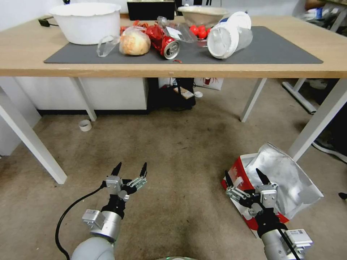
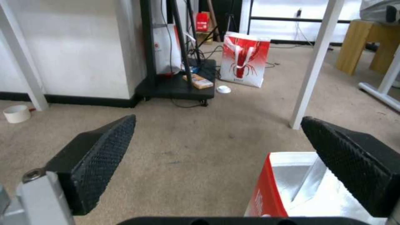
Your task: Pick up the food delivery bag from the floor and place it on the table.
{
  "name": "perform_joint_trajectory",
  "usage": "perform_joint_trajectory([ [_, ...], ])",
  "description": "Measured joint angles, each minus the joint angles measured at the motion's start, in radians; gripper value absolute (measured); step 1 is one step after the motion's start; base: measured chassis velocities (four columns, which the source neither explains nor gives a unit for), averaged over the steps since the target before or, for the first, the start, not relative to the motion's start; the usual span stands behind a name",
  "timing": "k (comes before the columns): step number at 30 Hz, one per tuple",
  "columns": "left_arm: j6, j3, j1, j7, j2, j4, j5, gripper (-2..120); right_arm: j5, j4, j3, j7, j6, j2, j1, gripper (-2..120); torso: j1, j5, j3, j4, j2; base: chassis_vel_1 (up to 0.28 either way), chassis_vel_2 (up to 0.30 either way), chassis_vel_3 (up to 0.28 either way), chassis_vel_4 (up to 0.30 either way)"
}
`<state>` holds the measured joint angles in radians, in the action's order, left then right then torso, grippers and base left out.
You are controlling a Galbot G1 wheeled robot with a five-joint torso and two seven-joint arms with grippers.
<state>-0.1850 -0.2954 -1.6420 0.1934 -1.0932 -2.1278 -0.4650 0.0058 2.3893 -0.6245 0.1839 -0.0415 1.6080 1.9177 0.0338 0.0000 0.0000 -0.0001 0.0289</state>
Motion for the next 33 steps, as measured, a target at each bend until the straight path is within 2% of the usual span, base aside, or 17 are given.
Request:
perform_joint_trajectory([
  [5, 0.041, -0.003, -0.005, -0.006, 0.008, -0.018, 0.008, 100, 0.05, 0.007, -0.036, 0.0, -0.034, -0.044, -0.017, 100, 0.0, 0.0, 0.0, -0.0002, 0.001, 0.0, 0.0, 0.0, 0.0],
  [7, 0.064, -0.003, -0.008, -0.008, 0.009, -0.032, 0.022, 100, 0.099, -0.025, -0.111, 0.005, -0.055, -0.138, -0.052, 100, 0.0, 0.0, 0.0, 0.0001, 0.002, 0.0, 0.0, 0.0, 0.0],
  [8, 0.064, -0.003, -0.008, -0.008, 0.009, -0.032, 0.022, 100, 0.099, -0.025, -0.111, 0.005, -0.055, -0.138, -0.052, 100, 0.0, 0.0, 0.0, 0.0001, 0.002, 0.0, 0.0, 0.0, 0.0],
  [11, 0.082, -0.002, -0.01, -0.006, 0.004, -0.044, 0.032, 100, 0.219, -0.104, -0.217, 0.009, -0.07, -0.318, -0.087, 100, 0.001, 0.0004, 0.0, 0.0, 0.002, 0.0, 0.0, 0.0, 0.0],
  [12, 0.082, -0.002, -0.01, -0.006, 0.004, -0.044, 0.032, 100, 0.219, -0.104, -0.217, 0.009, -0.07, -0.318, -0.087, 100, 0.001, 0.0004, 0.0, 0.0, 0.002, 0.0, 0.0, 0.0, 0.0],
  [16, 0.086, 0.0, -0.012, -0.002, -0.005, -0.046, 0.032, 100, 0.308, -0.228, -0.293, 0.012, -0.077, -0.514, -0.119, 100, 0.001, 0.0006, 0.0, 0.0, 0.003, 0.0, 0.0, 0.0, 0.0],
  [17, 0.086, 0.0, -0.012, -0.002, -0.005, -0.046, 0.032, 100, 0.308, -0.228, -0.293, 0.012, -0.077, -0.514, -0.119, 100, 0.001, 0.0006, 0.0, 0.0, 0.003, 0.0, 0.0, 0.0, 0.0],
  [21, 0.087, 0.001, -0.017, 0.006, -0.024, -0.041, 0.044, 100, 0.37, -0.343, -0.311, 0.001, -0.113, -0.706, -0.171, 100, 0.001, 0.0002, 0.0, 0.0, 0.003, 0.0, 0.0, 0.0, 0.0],
  [22, 0.087, 0.001, -0.017, 0.006, -0.024, -0.041, 0.044, 100, 0.37, -0.343, -0.311, 0.001, -0.113, -0.706, -0.171, 100, 0.001, 0.0002, 0.0, 0.0, 0.003, 0.0, 0.0, 0.0, 0.0],
  [24, 0.086, 0.002, -0.023, 0.008, -0.036, -0.037, 0.045, 100, 0.387, -0.417, -0.287, -0.01, -0.133, -0.8, -0.223, 100, 0.001, 0.0002, 0.0, 0.0002, 0.004, 0.0, 0.0, 0.0, 0.0],
  [26, 0.086, 0.002, -0.024, 0.009, -0.039, -0.036, 0.045, 100, 0.388, -0.432, -0.28, -0.011, -0.136, -0.817, -0.235, 100, 0.001, 0.0003, 0.0, 0.0003, 0.004, 0.0, 0.0, 0.0, 0.0],
  [28, 0.084, 0.001, -0.028, 0.012, -0.048, -0.029, 0.045, 100, 0.389, -0.5, -0.247, -0.014, -0.15, -0.881, -0.291, 100, 0.001, 0.0001, 0.0, 0.0003, 0.004, 0.0, 0.0, 0.0, 0.0],
  [33, 0.082, -0.006, -0.043, 0.017, -0.057, -0.027, 0.045, 100, 0.36, -0.569, -0.204, -0.033, -0.243, -0.96, -0.365, 100, 0.001, 0.0, 0.0, -0.0001, 0.004, 0.0, 0.0, 0.0, 0.0],
])
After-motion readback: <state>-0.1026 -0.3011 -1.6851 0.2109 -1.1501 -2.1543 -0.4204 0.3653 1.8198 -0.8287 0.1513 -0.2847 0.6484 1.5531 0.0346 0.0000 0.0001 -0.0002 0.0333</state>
